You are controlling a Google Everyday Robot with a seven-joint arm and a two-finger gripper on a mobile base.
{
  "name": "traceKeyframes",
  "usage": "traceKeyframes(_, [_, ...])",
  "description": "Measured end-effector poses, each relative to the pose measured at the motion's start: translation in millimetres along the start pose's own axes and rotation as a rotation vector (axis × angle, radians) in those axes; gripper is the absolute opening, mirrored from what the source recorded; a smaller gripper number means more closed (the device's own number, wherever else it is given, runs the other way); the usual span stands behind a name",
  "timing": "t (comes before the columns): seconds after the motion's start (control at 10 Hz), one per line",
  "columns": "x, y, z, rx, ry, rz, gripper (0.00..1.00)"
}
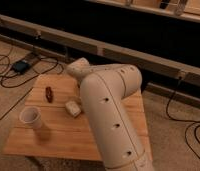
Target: Stand the bottle upright
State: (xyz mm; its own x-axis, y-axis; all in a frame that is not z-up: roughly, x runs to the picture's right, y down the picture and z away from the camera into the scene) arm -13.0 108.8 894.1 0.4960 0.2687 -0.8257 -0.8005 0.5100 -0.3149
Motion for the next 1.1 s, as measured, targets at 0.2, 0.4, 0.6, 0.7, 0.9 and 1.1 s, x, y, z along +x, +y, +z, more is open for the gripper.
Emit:
traceKeyframes(0.2, [-3,2,3,-0.002,0.007,-0.012,0.65])
traceKeyframes(0.4, [-6,7,5,-0.007,0.010,-0.025,0.65])
traceKeyframes(0.6, [-10,11,6,-0.005,0.013,-0.039,0.65])
traceKeyframes(0.7, [-12,14,6,-0.001,0.014,-0.046,0.65])
traceKeyframes(0.9, [-14,16,6,0.005,0.014,-0.051,0.65])
traceKeyframes(1.1, [-17,17,5,0.018,0.008,-0.056,0.59])
